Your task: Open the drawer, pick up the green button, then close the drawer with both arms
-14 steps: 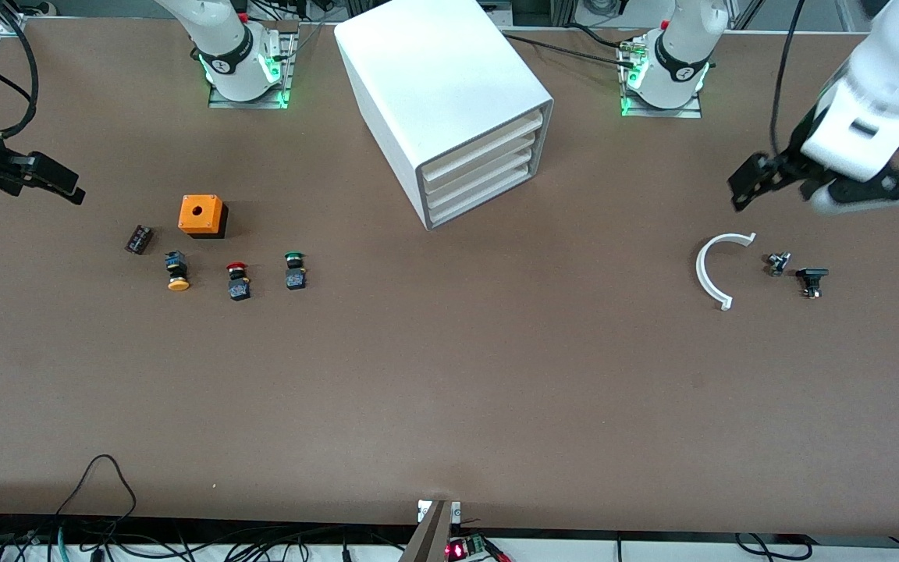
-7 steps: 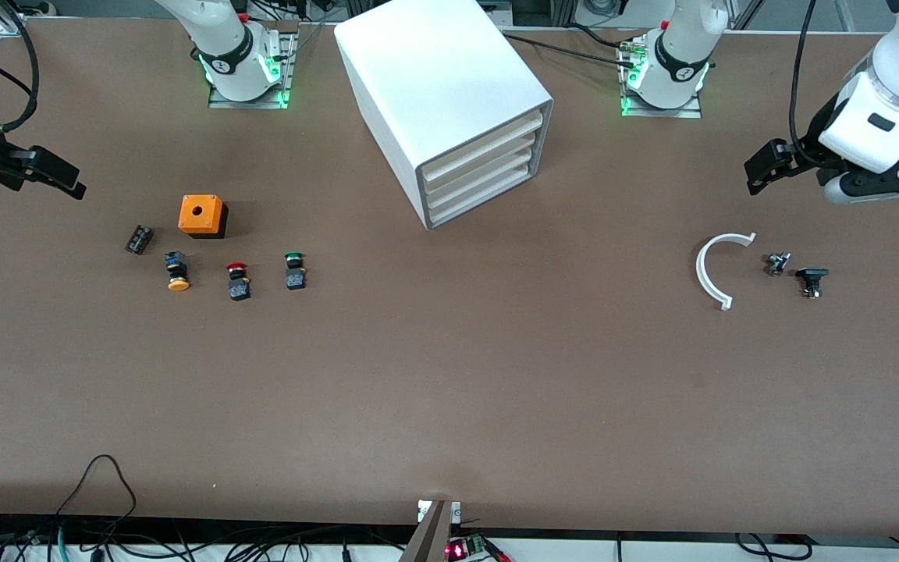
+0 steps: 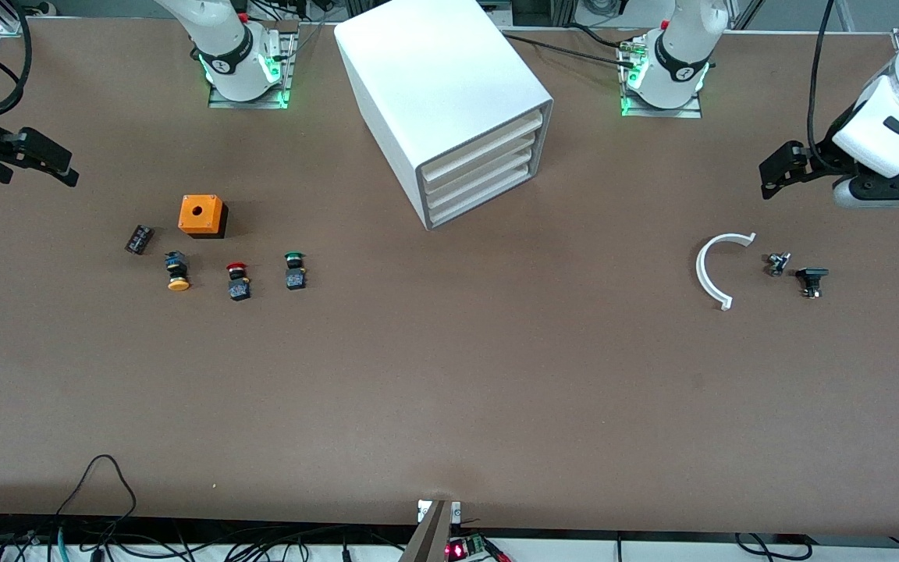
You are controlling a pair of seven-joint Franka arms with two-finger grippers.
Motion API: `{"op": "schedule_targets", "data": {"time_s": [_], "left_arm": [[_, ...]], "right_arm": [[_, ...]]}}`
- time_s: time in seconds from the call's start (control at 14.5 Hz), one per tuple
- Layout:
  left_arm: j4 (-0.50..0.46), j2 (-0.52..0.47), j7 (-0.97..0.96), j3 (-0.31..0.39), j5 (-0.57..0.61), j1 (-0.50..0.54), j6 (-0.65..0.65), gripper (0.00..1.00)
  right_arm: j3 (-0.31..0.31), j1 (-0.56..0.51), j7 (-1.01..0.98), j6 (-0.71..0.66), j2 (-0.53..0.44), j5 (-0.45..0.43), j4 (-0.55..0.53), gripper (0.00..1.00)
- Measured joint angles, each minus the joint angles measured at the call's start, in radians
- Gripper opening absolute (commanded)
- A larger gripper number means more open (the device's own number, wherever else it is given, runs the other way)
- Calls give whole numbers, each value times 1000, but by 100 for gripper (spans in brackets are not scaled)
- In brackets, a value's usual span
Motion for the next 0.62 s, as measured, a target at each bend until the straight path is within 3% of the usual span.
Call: {"op": "schedule_targets", "data": {"time_s": [0.62], "left_arm": [[9, 0, 2, -2, 0, 0, 2, 100]], "right_arm": [[0, 0, -5, -108, 0, 0, 47, 100]]}}
